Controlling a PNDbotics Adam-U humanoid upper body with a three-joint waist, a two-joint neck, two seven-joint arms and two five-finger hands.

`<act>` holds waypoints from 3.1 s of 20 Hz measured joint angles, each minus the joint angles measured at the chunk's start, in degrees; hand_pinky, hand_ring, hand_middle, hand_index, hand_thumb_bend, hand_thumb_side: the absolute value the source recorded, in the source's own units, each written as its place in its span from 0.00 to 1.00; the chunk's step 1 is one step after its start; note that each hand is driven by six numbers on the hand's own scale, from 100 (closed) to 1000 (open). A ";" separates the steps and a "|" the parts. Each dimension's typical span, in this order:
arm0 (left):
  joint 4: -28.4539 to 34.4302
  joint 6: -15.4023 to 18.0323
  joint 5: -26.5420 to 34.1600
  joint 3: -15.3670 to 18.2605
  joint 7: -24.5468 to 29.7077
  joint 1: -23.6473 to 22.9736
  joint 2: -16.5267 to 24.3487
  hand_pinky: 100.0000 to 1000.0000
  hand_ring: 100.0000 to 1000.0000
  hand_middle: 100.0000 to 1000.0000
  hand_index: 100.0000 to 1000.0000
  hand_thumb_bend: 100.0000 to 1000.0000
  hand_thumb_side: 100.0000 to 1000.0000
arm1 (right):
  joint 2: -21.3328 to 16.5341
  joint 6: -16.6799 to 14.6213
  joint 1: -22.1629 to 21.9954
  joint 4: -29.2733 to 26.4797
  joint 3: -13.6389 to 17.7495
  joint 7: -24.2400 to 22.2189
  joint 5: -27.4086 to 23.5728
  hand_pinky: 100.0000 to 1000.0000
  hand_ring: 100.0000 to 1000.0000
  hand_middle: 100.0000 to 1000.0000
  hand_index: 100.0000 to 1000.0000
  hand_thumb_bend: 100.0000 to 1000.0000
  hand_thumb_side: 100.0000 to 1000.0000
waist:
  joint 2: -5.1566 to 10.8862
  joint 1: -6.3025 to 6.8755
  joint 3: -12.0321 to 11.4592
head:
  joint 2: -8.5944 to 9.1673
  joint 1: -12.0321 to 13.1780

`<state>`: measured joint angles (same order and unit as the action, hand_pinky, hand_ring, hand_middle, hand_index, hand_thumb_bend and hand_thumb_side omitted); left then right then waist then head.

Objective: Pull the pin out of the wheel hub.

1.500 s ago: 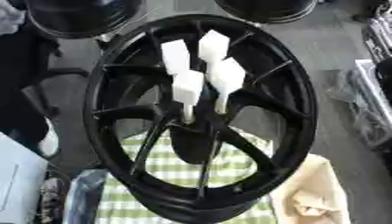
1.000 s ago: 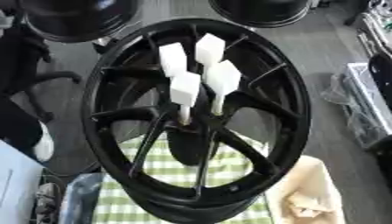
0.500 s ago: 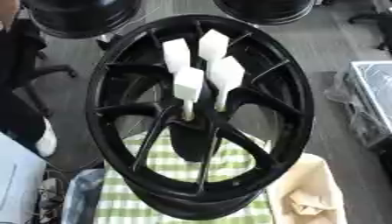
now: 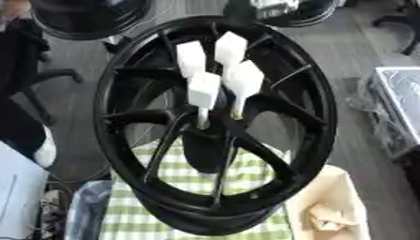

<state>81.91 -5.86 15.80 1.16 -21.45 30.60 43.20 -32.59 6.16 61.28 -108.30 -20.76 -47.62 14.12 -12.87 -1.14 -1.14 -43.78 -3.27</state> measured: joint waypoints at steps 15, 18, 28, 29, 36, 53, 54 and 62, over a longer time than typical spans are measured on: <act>-0.02 -0.94 -0.24 -1.07 0.72 -3.04 3.30 0.86 0.84 0.87 0.92 0.42 0.76 | 2.52 8.91 -3.11 -5.22 -4.70 2.22 8.42 0.72 0.72 0.73 0.83 0.60 0.12 | -0.02 -0.10 1.05 | 0.00 1.64; -0.02 -0.99 -0.24 -1.07 0.69 -3.43 3.35 0.86 0.84 0.86 0.92 0.42 0.76 | 3.73 7.93 -3.85 -4.23 -5.31 1.81 11.44 0.72 0.73 0.73 0.82 0.58 0.09 | -0.12 -0.10 1.05 | 0.00 1.58; -0.12 -1.28 -0.14 -1.01 0.36 -4.44 3.36 0.88 0.84 0.86 0.91 0.42 0.76 | 5.10 3.20 -6.56 0.24 -6.51 2.37 17.87 0.69 0.65 0.65 0.75 0.48 0.00 | -1.02 0.12 0.94 | 0.01 1.15; -0.19 -1.30 -0.14 -1.01 0.32 -4.48 3.36 0.88 0.84 0.86 0.91 0.42 0.76 | 5.10 2.83 -6.79 0.54 -6.52 2.43 18.03 0.69 0.65 0.65 0.75 0.47 0.00 | -1.09 0.14 0.94 | 0.02 1.15; -0.36 -1.33 -0.10 -1.00 0.24 -4.87 3.36 0.88 0.84 0.86 0.91 0.42 0.76 | 4.24 1.19 -8.52 2.26 -6.48 3.00 18.45 0.71 0.68 0.67 0.74 0.45 0.00 | -1.54 0.29 0.95 | 0.06 1.45; -0.36 -1.56 -0.08 -0.99 0.03 -5.41 3.15 0.88 0.84 0.86 0.89 0.42 0.75 | 1.79 0.17 -9.89 5.59 -6.40 5.10 20.12 0.67 0.62 0.64 0.72 0.41 0.00 | -1.80 0.26 0.74 | 0.09 1.67; -0.36 -1.57 -0.07 -0.99 0.03 -5.43 3.15 0.88 0.84 0.85 0.89 0.42 0.75 | 1.57 0.14 -9.94 5.67 -6.30 5.15 20.25 0.65 0.58 0.62 0.72 0.42 0.00 | -1.81 0.26 0.74 | 0.09 1.68; -0.37 -1.73 0.14 -0.98 -0.14 -5.80 3.15 0.88 0.84 0.85 0.88 0.42 0.74 | 0.51 -0.18 -10.45 6.05 -5.73 6.24 21.12 0.64 0.57 0.62 0.72 0.41 0.00 | -2.16 0.25 0.72 | 0.09 1.69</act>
<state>81.55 -7.60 15.94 0.19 -21.59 24.81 46.34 -32.08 5.98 50.83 -102.26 -26.49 -41.37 35.24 -15.03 -0.89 -0.42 -43.69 -1.58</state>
